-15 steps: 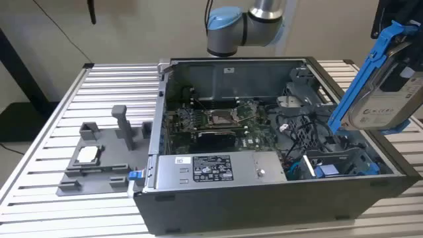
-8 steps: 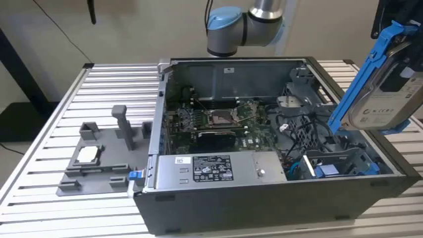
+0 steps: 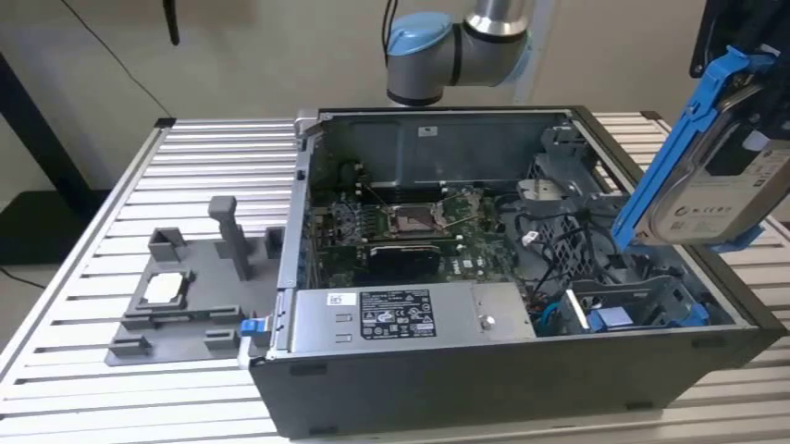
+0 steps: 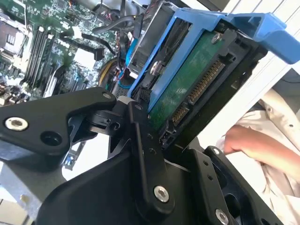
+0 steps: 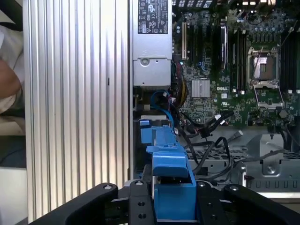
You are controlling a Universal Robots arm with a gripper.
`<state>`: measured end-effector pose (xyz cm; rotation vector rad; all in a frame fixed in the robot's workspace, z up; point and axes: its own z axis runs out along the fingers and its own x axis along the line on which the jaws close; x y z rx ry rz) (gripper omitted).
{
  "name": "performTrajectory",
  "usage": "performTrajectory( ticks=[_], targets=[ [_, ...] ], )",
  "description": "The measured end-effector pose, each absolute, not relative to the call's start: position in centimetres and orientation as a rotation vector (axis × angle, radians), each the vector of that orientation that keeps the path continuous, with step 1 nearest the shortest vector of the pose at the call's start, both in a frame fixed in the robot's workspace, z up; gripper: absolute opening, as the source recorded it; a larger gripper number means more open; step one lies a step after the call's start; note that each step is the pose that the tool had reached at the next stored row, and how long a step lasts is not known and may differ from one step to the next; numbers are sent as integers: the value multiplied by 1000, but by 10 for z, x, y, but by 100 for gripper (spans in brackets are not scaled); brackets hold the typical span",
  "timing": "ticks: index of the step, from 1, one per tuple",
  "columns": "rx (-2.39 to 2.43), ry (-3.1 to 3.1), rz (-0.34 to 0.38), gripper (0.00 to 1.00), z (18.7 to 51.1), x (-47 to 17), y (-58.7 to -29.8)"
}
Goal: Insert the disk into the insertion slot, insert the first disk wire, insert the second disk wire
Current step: 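Insert the disk into the insertion slot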
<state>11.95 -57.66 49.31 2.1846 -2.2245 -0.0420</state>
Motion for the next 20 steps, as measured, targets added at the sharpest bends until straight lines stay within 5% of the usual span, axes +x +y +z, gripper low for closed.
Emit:
performTrajectory(
  ticks=[20],
  targets=[
    [2188, -2227, -49, 33, 481, 120, -577]
  ],
)
